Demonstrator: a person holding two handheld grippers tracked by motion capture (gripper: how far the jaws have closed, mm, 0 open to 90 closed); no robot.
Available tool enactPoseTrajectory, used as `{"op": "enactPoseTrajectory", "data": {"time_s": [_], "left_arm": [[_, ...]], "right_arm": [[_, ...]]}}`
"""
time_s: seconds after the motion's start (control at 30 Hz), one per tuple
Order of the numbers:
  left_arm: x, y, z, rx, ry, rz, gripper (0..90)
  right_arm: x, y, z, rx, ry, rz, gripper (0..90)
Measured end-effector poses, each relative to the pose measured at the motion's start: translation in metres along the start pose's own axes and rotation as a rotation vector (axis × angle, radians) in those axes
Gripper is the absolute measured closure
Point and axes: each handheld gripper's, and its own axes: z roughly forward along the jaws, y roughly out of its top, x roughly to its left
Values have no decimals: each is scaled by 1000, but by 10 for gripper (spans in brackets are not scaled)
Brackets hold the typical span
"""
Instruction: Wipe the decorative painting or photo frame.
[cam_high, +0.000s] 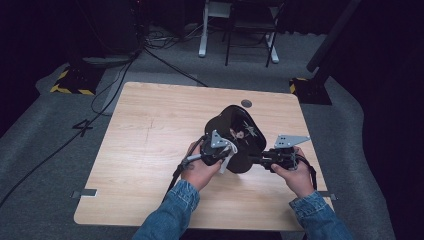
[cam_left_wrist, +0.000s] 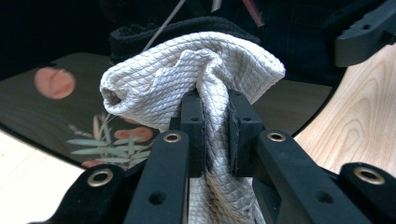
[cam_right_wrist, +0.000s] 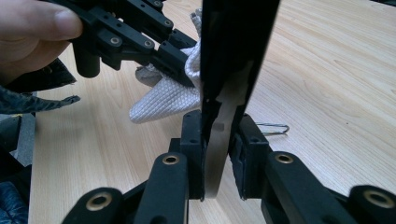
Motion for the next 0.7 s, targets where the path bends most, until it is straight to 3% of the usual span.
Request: {"op": "enactPoseTrajectory", "data": {"time_s": [0.2,0.7], "left_arm": [[5,-1,0,-1,-12,-25,797],[40,-16,3,32,76,-100,794]], "right_arm": [[0,0,0,-1,1,1,768],[1,-1,0,-1,3,1,757]]}}
